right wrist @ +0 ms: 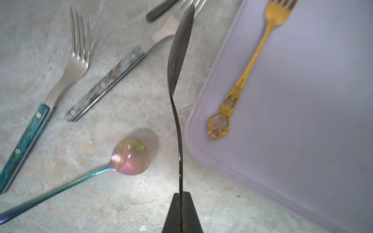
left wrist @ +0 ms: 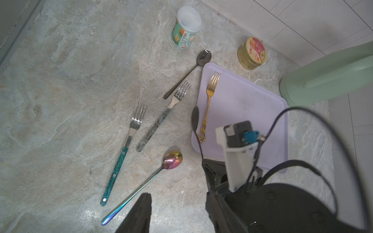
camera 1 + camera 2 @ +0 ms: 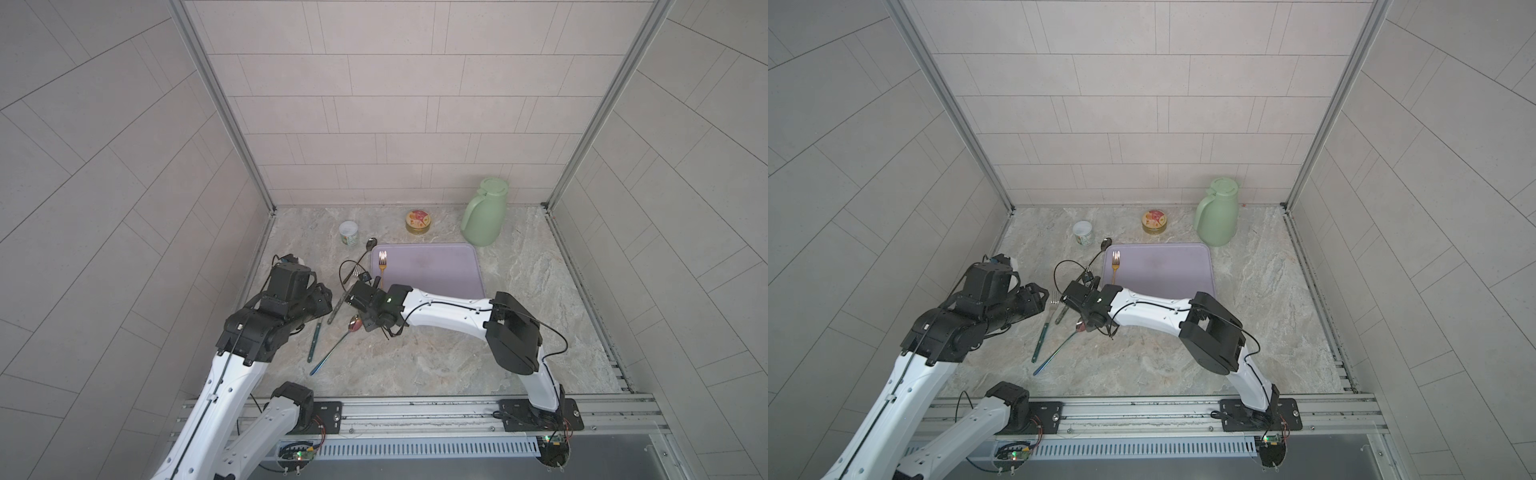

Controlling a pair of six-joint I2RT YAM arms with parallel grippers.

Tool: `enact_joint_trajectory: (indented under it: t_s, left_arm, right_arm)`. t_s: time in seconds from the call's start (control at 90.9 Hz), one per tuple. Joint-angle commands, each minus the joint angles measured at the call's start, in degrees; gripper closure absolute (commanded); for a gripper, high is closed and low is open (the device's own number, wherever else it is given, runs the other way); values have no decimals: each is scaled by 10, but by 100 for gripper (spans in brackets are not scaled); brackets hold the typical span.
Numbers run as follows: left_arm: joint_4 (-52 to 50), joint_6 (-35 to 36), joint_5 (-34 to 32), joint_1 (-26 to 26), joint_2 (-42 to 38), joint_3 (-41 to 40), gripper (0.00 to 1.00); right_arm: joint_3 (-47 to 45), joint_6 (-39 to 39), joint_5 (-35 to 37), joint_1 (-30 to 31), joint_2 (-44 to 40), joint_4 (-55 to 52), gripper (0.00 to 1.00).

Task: Set the spoon and fork side by side
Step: Pick up the spoon from the center of the board, then place the spoon on the tray.

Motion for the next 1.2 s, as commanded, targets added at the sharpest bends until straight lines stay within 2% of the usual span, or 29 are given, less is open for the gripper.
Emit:
enact_joint_trajectory:
  t_s: [0.0,0.297,0.462,0.671,0.991,1.013,1.09,1.189]
  left_arm:
    - [-17,4,7,3,6,3,50]
    - [-9,5,3,3,16,-2,50]
    - [-7,7,2,4,21,-8,50]
    - [0,7,2,3,22,-16,50]
    - [5,8,3,4,23,-28,50]
    - [5,8,3,4,23,-27,50]
    - [6,6,6,3,24,-29,50]
    - [8,5,9,4,24,-30,50]
  right_arm:
    - [12,-11,26,-38,-27,-23,100]
    - [38,-18,5,-120,-2,-21,100]
    - [62,-25,26,-144,26,-41,100]
    - [98,-21,46,-148,80,-69,100]
    - [112,-10,7,-145,113,-68,100]
    - [112,-9,4,-145,112,-68,98]
    - [111,-7,-7,-144,106,-66,81]
    - [111,-7,-18,-144,99,-65,73]
